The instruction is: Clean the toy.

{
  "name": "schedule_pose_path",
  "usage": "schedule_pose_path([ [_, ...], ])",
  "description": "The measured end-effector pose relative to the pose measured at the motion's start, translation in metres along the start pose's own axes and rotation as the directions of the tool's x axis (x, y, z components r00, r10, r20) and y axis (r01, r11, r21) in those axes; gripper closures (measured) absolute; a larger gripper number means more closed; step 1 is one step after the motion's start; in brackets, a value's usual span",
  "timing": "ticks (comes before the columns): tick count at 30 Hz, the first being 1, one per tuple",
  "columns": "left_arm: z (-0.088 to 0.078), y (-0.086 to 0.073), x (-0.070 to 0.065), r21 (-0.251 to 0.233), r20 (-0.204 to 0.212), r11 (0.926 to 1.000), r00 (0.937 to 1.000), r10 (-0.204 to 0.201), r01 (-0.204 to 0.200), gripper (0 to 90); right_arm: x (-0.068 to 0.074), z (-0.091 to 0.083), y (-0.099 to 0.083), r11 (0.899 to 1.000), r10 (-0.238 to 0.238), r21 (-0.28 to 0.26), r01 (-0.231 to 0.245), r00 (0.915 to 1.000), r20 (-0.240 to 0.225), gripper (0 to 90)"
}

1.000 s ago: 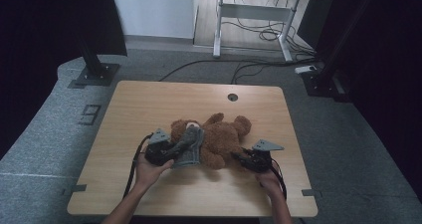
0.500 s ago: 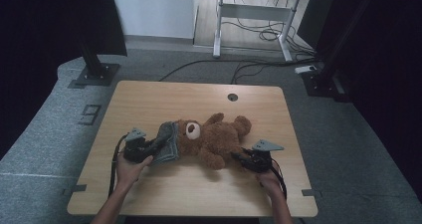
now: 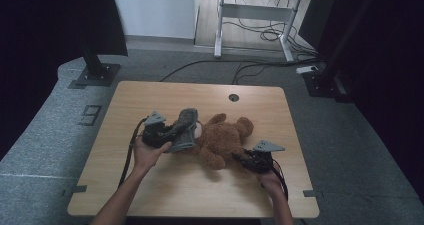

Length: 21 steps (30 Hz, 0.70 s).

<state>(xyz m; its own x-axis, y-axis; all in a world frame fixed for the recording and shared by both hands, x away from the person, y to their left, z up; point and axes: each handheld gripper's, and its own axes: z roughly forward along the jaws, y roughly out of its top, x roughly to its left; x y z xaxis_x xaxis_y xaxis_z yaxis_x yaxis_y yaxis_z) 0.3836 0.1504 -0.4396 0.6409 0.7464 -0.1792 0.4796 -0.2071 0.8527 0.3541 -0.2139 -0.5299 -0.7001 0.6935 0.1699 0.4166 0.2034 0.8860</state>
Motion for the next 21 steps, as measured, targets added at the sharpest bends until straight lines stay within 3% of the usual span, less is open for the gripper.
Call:
schedule_pose_path([
  [3, 0.009, 0.011, -0.005, 0.003, -0.005, 0.9997, 0.9996, 0.026, -0.026, 73.2, 0.0, 0.0, 0.0, 1.0, -0.001, 0.0, 0.001, 1.0, 0.0, 64.1],
  [9, 0.022, 0.02, 0.003, 0.032, -0.01, 0.9995, 0.9999, 0.008, -0.008, 72.6, 0.0, 0.0, 0.0, 1.0, -0.004, 0.0, 0.004, 1.0, 0.0, 64.1],
  [17, 0.026, 0.004, 0.014, 0.067, 0.024, 0.9968, 0.9988, -0.044, 0.042, 72.9, 0.001, 0.0, 0.0, 1.0, -0.013, 0.004, 0.013, 0.9999, 0.0, 62.1],
  [21, 0.023, -0.004, 0.015, 0.072, 0.018, 0.9966, 0.999, -0.04, 0.039, 73.3, 0.003, 0.0, 0.0, 1.0, -0.007, 0.003, 0.007, 0.9999, 0.01, 55.3],
])
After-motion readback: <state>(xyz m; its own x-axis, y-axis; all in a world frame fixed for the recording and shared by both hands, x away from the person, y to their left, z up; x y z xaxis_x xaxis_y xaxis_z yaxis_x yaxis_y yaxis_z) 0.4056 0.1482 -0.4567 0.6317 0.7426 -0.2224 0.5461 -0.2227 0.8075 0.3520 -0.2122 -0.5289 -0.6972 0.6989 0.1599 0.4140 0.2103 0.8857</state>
